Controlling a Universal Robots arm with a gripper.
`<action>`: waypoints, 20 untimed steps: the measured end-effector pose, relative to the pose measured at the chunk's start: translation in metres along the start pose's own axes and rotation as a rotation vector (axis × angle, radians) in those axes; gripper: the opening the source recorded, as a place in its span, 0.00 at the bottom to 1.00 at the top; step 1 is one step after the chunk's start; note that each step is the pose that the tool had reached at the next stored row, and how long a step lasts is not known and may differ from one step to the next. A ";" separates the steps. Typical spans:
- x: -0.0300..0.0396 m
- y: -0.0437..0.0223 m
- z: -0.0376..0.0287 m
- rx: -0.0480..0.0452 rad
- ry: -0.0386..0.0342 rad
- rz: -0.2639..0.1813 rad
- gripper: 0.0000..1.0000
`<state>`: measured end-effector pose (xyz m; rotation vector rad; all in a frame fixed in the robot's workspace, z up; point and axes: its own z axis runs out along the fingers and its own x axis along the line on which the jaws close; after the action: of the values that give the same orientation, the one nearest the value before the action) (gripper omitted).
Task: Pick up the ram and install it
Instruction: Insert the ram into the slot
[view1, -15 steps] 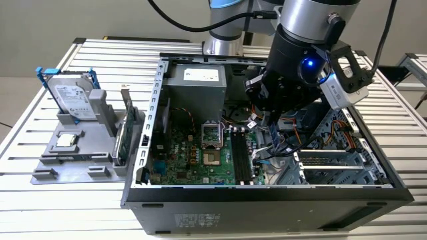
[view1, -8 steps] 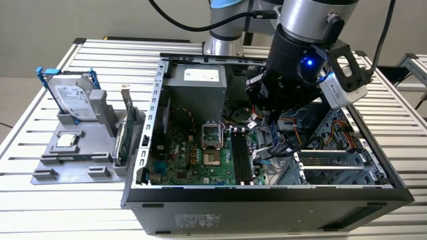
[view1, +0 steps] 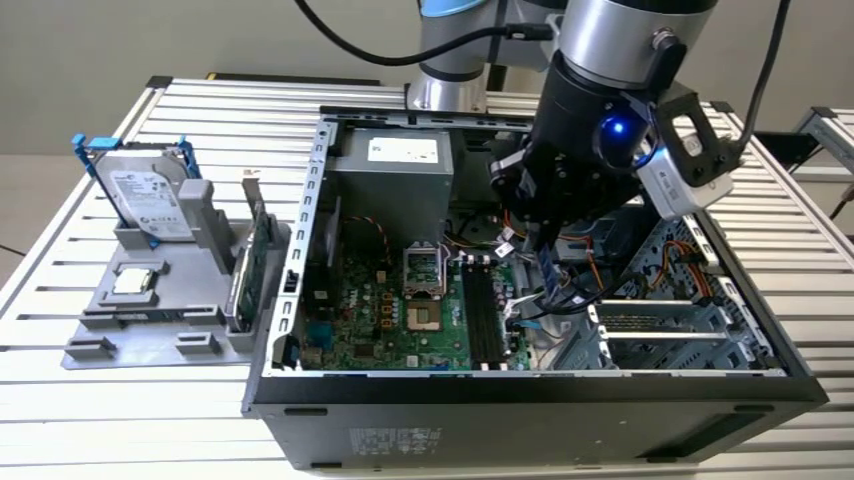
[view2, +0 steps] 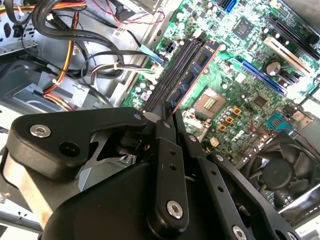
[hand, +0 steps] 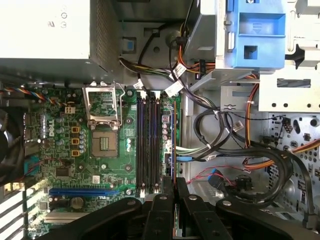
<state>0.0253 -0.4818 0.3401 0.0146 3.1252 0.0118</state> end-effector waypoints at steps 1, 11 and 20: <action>0.0000 0.0000 0.0005 0.0000 0.0000 0.000 0.00; 0.0001 0.0000 0.0042 0.0000 0.0000 0.000 0.00; 0.0002 0.0000 0.0094 -0.0001 0.0000 0.000 0.00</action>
<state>0.0253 -0.4817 0.3307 0.0146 3.1252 0.0119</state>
